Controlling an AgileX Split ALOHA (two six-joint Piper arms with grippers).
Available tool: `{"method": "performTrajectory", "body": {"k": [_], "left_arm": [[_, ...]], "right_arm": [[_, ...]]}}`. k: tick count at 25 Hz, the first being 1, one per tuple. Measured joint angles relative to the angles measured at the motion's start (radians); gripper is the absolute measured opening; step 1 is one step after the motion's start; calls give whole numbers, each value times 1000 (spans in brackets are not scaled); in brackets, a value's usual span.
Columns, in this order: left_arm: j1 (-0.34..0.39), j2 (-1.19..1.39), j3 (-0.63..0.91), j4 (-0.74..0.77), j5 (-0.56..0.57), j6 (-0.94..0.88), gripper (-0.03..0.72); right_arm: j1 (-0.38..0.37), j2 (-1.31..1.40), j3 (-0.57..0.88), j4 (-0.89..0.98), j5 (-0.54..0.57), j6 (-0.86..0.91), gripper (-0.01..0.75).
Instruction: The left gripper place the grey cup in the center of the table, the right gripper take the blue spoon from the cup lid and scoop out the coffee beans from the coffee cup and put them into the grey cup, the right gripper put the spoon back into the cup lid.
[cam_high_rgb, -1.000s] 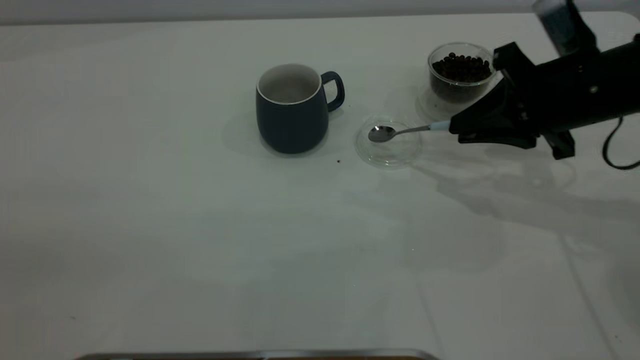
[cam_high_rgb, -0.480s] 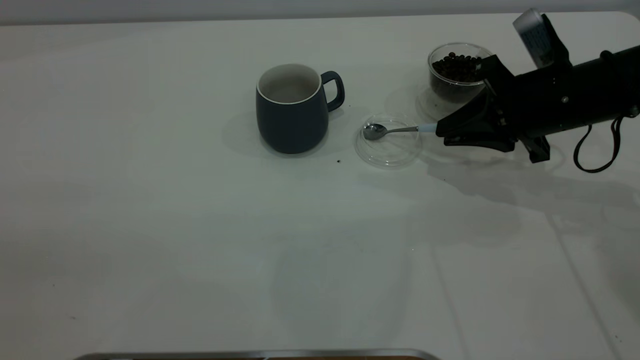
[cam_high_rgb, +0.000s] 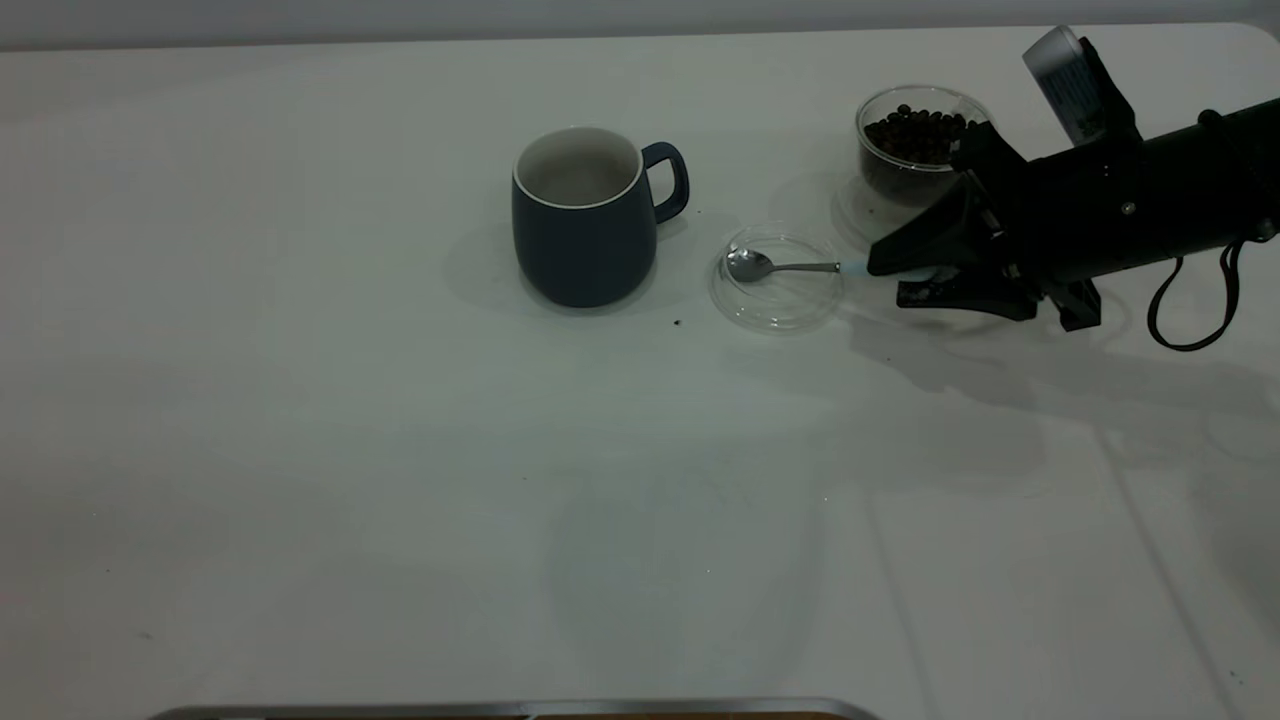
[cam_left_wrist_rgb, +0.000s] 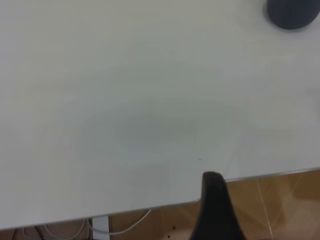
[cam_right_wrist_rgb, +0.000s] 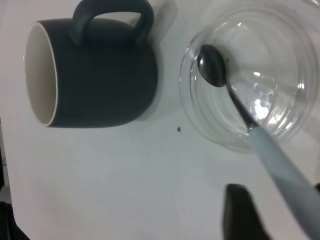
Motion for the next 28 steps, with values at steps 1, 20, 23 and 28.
{"method": "performTrajectory", "body": {"k": [1, 20, 23, 28], "left_arm": [[0, 0, 0, 0, 0, 0, 592], [0, 0, 0, 0, 0, -1, 592], [0, 0, 0, 0, 0, -1, 592], [0, 0, 0, 0, 0, -1, 592]], "right_arm": [[0, 0, 0, 0, 0, 0, 483], [-70, -56, 0, -252, -86, 116, 701], [-111, -135, 0, -434, -96, 268, 695], [-128, -297, 0, -761, -112, 634, 682]]}}
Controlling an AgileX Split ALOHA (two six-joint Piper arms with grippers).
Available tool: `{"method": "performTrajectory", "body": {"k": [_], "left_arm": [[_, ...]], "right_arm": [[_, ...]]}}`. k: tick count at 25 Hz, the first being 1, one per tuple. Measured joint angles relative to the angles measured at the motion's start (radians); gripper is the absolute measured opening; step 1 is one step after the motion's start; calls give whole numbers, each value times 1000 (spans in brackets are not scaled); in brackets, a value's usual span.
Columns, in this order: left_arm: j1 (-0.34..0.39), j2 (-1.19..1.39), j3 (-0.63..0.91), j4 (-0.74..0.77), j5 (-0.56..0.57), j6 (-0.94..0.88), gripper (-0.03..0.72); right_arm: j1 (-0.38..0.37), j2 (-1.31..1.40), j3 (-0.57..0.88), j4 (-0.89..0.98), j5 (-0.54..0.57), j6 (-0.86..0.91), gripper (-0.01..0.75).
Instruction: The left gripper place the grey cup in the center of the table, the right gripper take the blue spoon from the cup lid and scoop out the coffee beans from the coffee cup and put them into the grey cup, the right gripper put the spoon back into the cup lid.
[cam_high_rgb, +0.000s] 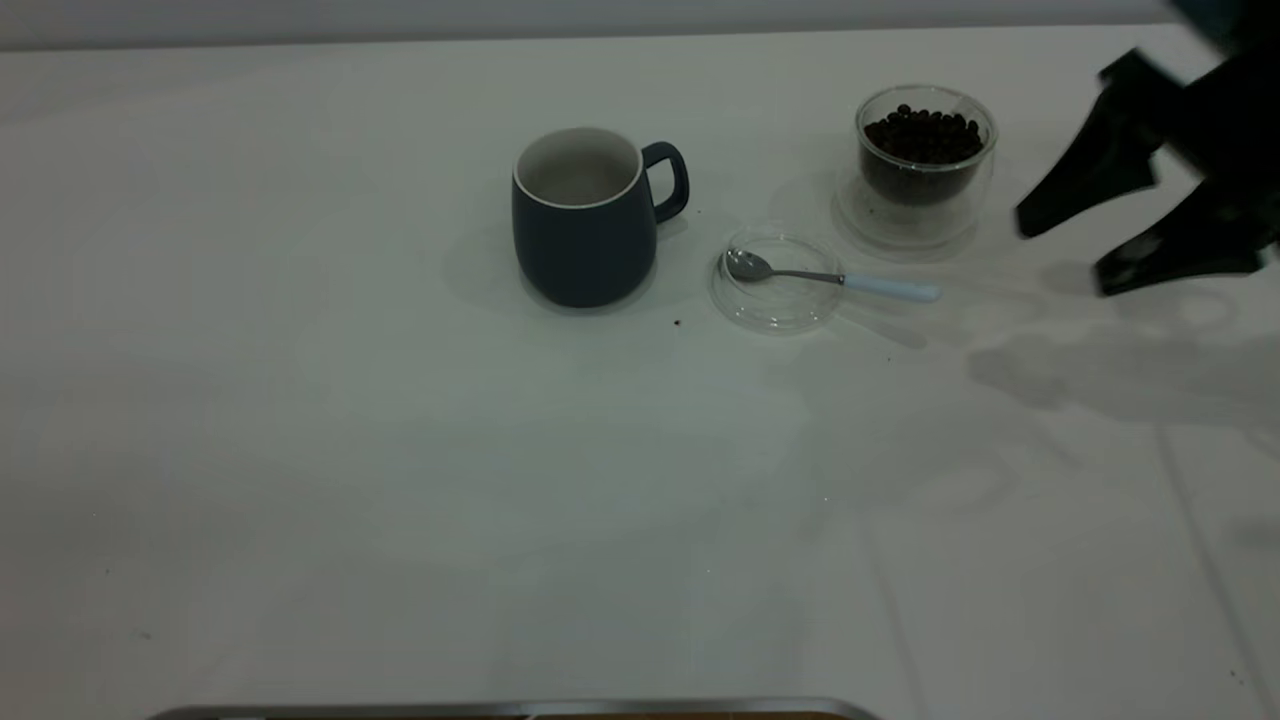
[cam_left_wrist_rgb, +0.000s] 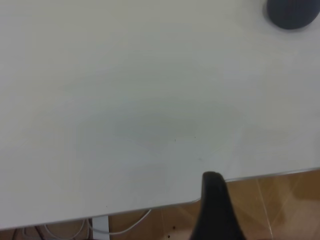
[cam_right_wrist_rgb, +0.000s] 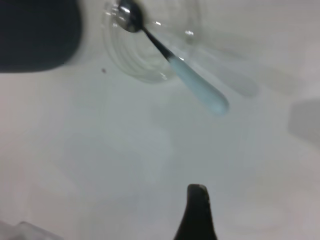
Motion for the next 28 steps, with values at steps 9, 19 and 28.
{"method": "performTrajectory", "body": {"k": [9, 19, 28], "left_arm": [[0, 0, 0, 0, 0, 0, 592], [0, 0, 0, 0, 0, 0, 592], [0, 0, 0, 0, 0, 0, 592]], "right_arm": [[0, -333, 6, -517, 137, 588, 644], [0, -750, 98, -742, 349, 790, 600], [0, -1159, 221, -826, 397, 688, 592]]}}
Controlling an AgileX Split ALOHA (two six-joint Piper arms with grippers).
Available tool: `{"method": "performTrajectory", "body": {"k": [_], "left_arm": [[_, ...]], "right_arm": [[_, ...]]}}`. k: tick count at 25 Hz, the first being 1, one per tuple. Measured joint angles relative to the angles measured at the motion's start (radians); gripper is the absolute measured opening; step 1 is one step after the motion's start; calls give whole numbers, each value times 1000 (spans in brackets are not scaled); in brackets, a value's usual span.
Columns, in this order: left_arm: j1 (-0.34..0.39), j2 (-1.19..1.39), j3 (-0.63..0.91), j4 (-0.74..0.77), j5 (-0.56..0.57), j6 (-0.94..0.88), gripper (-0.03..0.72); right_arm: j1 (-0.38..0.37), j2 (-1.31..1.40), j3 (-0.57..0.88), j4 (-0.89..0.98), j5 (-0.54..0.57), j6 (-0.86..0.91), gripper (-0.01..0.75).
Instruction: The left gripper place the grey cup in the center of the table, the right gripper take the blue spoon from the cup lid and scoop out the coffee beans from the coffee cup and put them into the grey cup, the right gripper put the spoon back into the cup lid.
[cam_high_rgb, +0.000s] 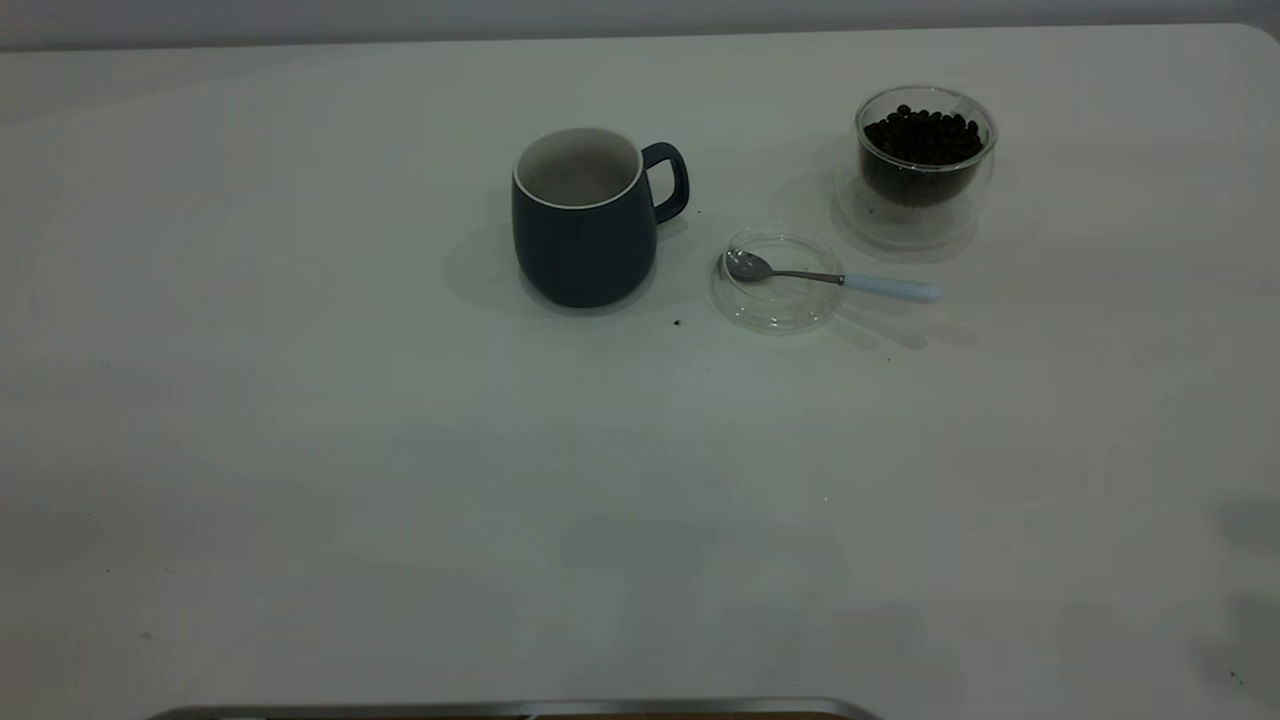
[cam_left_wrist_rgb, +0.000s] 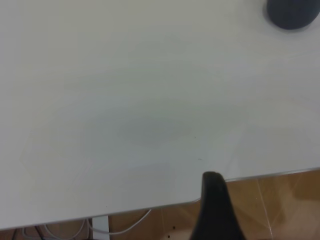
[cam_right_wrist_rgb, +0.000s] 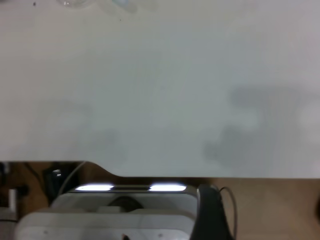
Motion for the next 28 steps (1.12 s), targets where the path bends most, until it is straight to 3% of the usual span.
{"method": "performTrajectory", "body": {"k": [9, 18, 28], "left_arm": [[0, 0, 0, 0, 0, -1, 592], [0, 0, 0, 0, 0, -1, 592], [0, 0, 0, 0, 0, -1, 592]], "right_arm": [[0, -419, 3, 72, 139, -36, 592], [7, -683, 11, -23, 126, -22, 592], [242, -687, 237, -58, 96, -16, 591]]}}
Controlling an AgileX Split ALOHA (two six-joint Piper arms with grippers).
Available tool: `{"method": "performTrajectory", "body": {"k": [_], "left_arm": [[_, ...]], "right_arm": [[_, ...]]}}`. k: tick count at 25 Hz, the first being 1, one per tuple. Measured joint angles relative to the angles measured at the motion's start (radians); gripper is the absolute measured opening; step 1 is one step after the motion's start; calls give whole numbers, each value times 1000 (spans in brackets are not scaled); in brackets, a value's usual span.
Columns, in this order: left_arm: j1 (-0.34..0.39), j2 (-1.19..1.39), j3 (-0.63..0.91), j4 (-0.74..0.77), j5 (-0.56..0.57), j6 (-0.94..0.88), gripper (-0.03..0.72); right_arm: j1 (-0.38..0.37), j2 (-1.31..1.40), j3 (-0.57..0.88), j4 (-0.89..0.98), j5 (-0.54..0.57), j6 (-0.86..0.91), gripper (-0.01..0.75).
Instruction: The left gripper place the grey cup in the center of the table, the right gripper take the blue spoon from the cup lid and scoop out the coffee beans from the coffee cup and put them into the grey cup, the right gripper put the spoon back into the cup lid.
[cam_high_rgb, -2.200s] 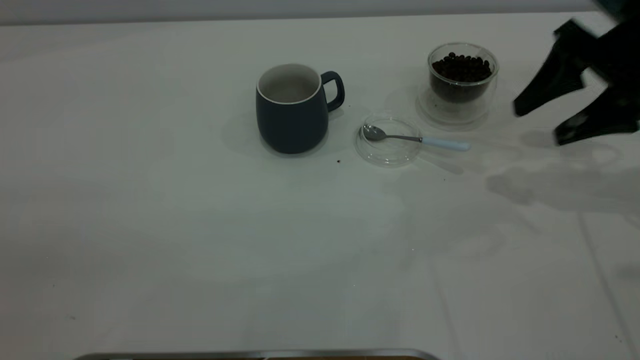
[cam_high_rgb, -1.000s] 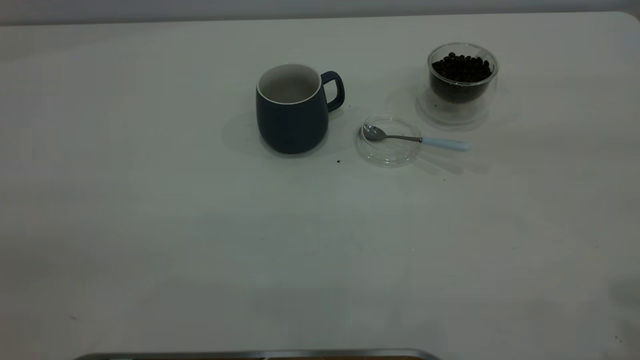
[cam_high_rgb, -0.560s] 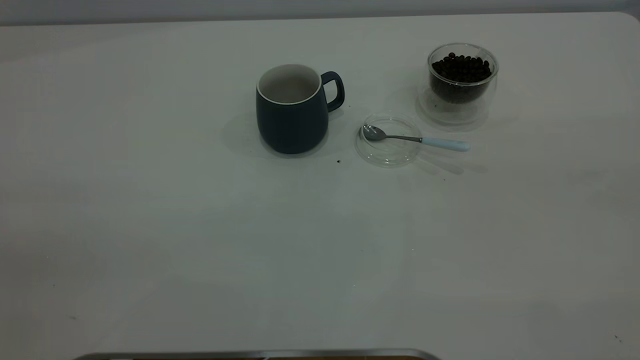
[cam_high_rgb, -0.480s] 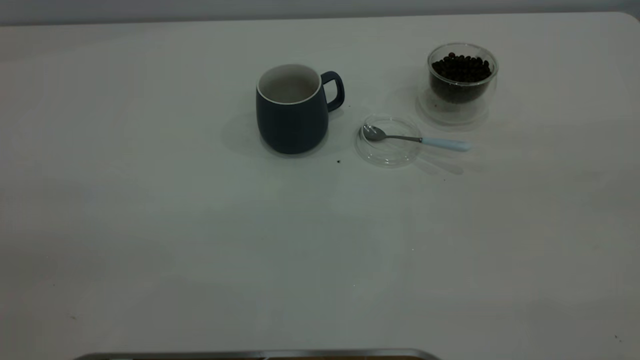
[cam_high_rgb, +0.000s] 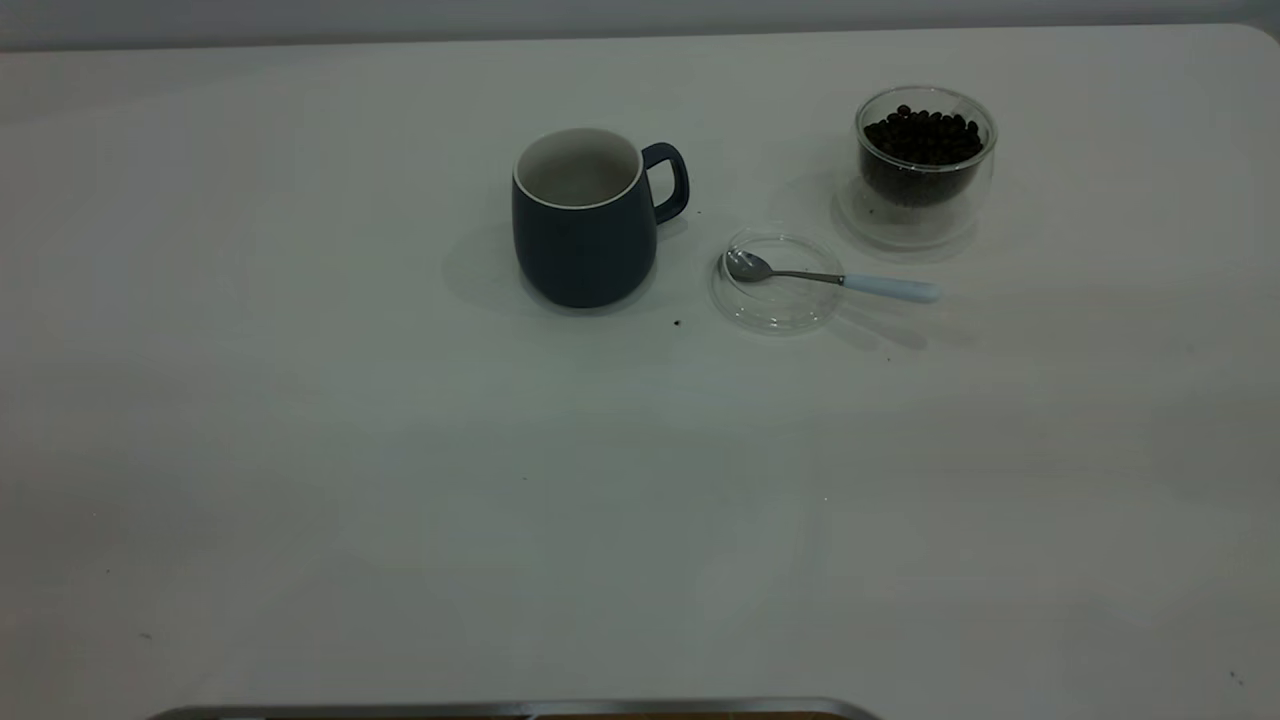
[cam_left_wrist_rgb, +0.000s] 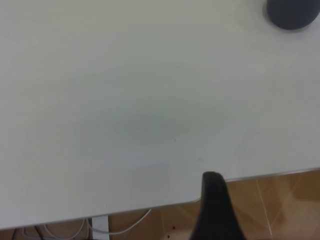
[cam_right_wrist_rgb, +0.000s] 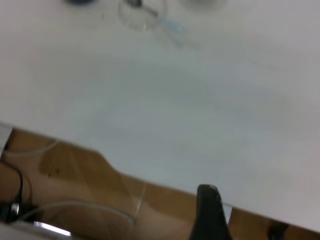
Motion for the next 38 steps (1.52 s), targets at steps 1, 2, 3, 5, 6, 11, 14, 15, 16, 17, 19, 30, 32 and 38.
{"method": "performTrajectory", "body": {"k": [1, 2, 3, 5, 6, 11, 14, 15, 16, 17, 19, 30, 32, 38], "left_arm": [[0, 0, 0, 0, 0, 0, 592], [0, 0, 0, 0, 0, 0, 592], [0, 0, 0, 0, 0, 0, 592], [0, 0, 0, 0, 0, 0, 592], [0, 0, 0, 0, 0, 0, 592], [0, 0, 0, 0, 0, 0, 592], [0, 0, 0, 0, 0, 0, 592], [0, 0, 0, 0, 0, 0, 592], [0, 0, 0, 0, 0, 0, 592], [0, 0, 0, 0, 0, 0, 592], [0, 0, 0, 0, 0, 0, 592], [0, 0, 0, 0, 0, 0, 592], [0, 0, 0, 0, 0, 0, 592], [0, 0, 0, 0, 0, 0, 592]], "right_arm": [[19, 0, 9, -8, -2, 0, 591], [30, 0, 13, -13, -6, 0, 591], [36, 0, 14, -21, -12, 0, 590], [38, 0, 18, -28, -26, 0, 590], [38, 0, 21, -29, -33, 1, 590], [38, 0, 49, -33, -50, 16, 590], [36, -2, 57, -43, -57, 16, 590], [34, -8, 60, -46, -59, 16, 590], [28, -21, 61, -49, -60, 16, 590], [20, -39, 61, -52, -62, 16, 590], [-9, -95, 61, -59, -63, 20, 590], [-98, -268, 61, -87, -61, 65, 590], [-98, -272, 61, -89, -61, 68, 590], [-98, -272, 61, -88, -61, 70, 590]]}}
